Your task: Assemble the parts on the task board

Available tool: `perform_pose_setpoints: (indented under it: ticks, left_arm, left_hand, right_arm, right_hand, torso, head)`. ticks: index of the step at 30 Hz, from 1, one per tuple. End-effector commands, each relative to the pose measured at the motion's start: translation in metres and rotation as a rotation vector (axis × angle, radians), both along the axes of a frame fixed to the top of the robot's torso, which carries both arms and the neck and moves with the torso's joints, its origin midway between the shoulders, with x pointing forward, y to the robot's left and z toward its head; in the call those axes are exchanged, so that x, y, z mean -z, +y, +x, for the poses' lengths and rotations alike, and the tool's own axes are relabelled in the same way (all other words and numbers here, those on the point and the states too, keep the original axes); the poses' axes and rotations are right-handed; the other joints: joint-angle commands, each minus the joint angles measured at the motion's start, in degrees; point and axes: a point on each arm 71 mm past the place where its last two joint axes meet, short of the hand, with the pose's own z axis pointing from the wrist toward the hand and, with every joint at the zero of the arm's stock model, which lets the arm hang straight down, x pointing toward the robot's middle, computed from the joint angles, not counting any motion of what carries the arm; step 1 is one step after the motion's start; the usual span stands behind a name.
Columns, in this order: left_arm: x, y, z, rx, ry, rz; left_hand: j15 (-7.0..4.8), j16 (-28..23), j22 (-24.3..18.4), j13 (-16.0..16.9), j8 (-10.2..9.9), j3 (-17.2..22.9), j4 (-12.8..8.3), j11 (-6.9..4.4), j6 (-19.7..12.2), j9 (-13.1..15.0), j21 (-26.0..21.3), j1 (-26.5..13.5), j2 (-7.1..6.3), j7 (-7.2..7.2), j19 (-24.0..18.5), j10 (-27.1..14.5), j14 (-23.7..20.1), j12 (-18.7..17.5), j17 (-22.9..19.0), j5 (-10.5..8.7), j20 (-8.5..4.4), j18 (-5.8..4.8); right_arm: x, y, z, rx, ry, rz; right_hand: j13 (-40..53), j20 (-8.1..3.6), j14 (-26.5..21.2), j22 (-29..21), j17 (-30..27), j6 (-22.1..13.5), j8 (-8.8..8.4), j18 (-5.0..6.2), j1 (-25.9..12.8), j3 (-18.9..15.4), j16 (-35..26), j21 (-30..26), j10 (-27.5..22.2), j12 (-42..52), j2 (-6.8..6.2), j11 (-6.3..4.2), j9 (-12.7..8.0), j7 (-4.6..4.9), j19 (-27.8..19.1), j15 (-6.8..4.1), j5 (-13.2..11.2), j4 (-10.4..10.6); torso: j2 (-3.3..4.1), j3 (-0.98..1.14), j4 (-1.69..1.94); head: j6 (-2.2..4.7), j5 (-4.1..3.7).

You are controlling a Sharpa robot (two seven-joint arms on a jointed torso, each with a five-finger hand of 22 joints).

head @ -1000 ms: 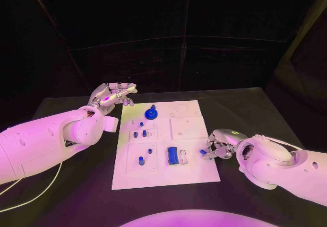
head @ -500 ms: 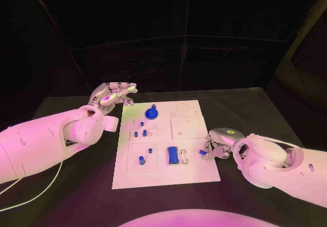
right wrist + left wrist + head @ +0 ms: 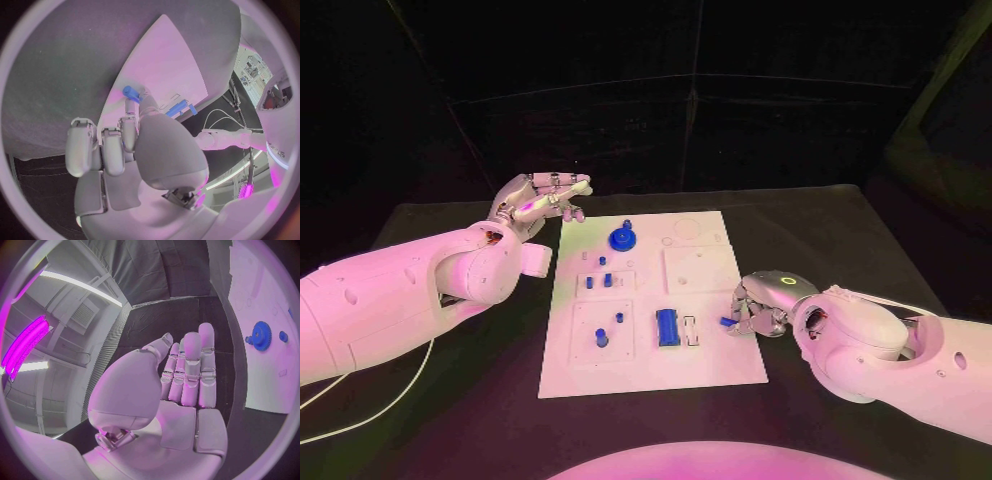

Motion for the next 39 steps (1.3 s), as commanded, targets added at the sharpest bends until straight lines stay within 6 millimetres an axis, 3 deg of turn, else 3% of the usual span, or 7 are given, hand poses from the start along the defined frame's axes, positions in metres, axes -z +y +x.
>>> perform_pose_setpoints:
  ticks: [1,17,20,23,39]
  left_arm:
    - [-0.001,-0.001,0.0,0.011,-0.004,-0.008]
    - [-0.001,-0.002,0.0,0.015,-0.004,-0.009]
    - [-0.001,-0.002,0.0,0.016,-0.003,-0.01]
    - [-0.001,-0.003,0.0,0.016,-0.003,-0.01]
    - [-0.002,-0.003,0.0,0.007,-0.015,-0.01]
  left_hand:
    - [-0.07,-0.25,-0.08,0.07,0.24,-0.29,-0.17,-0.03,-0.47,-0.09,-0.25,0.36,-0.05,-0.03,0.28,-0.56,-0.44,0.2,-0.05,0.26,-0.02,0.82]
    - [-0.08,-0.25,-0.09,0.08,0.26,-0.28,-0.23,-0.03,-0.48,-0.09,-0.27,0.46,-0.03,-0.03,0.29,-0.58,-0.45,0.22,-0.06,0.26,-0.03,0.82]
    - [-0.08,-0.25,-0.09,0.08,0.26,-0.28,-0.23,-0.03,-0.48,-0.09,-0.27,0.46,-0.03,-0.03,0.29,-0.58,-0.45,0.22,-0.06,0.26,-0.03,0.82]
    - [-0.08,-0.25,-0.1,0.08,0.26,-0.28,-0.24,-0.03,-0.48,-0.09,-0.27,0.47,-0.04,-0.02,0.29,-0.59,-0.46,0.23,-0.06,0.26,-0.03,0.82]
    - [-0.04,-0.21,-0.15,0.1,0.35,-0.43,-0.04,0.02,-0.47,-0.09,-0.34,0.25,0.08,0.03,0.32,-0.6,-0.47,0.36,-0.09,0.25,-0.02,0.8]
  right_arm:
    - [0.002,-0.002,-0.003,0.07,0.003,0.067]
    - [-0.01,0.01,-0.008,0.127,-0.025,0.303]
    - [-0.007,0.012,-0.008,0.134,0.003,0.31]
    - [-0.004,0.015,-0.008,0.139,0.046,0.307]
    - [0.005,0.034,-0.006,0.134,0.136,0.307]
  right_hand:
    - [-15.23,-0.52,4.44,0.52,8.19,0.42,0.03,-0.82,4.05,0.96,0.29,0.13,0.15,0.54,4.74,-0.5,-0.63,-0.19,0.14,-0.46,-0.1,-0.02]
    - [-14.57,-0.64,4.57,0.96,8.73,1.45,-0.74,-0.91,0.56,2.07,0.62,0.39,0.84,1.4,2.4,-0.6,-0.45,-0.33,0.43,-0.57,0.58,1.91]
    - [-14.48,-0.73,4.59,0.96,8.83,1.98,-0.85,-0.91,-0.26,2.49,0.67,0.38,1.01,1.48,1.63,-0.74,-0.31,-0.5,0.46,-0.67,2.05,2.43]
    - [-14.39,-0.8,4.61,0.97,8.89,2.53,-0.97,-0.91,-1.69,2.4,0.7,0.38,1.17,1.53,0.62,-0.81,-0.12,-0.6,0.48,-0.73,5.26,3.28]
    - [-11.31,-1.33,5.04,2.81,10.89,5.21,-0.51,-1.29,-4.95,2.42,1.98,1.49,3.29,6.06,-0.52,-1.64,0.94,-1.63,1.43,-1.37,8.1,5.46]
  torso:
    - [-0.01,-0.01,-0.07]
    - [0.08,-0.02,-0.08]
    - [0.11,-0.03,-0.03]
    - [0.05,-0.02,-0.04]
    - [0.05,-0.02,-0.12]
  head:
    - [0.0,-0.04]
    - [-0.1,-0.06]
    - [-0.1,-0.08]
    - [-0.14,0.02]
    - [-0.28,0.24]
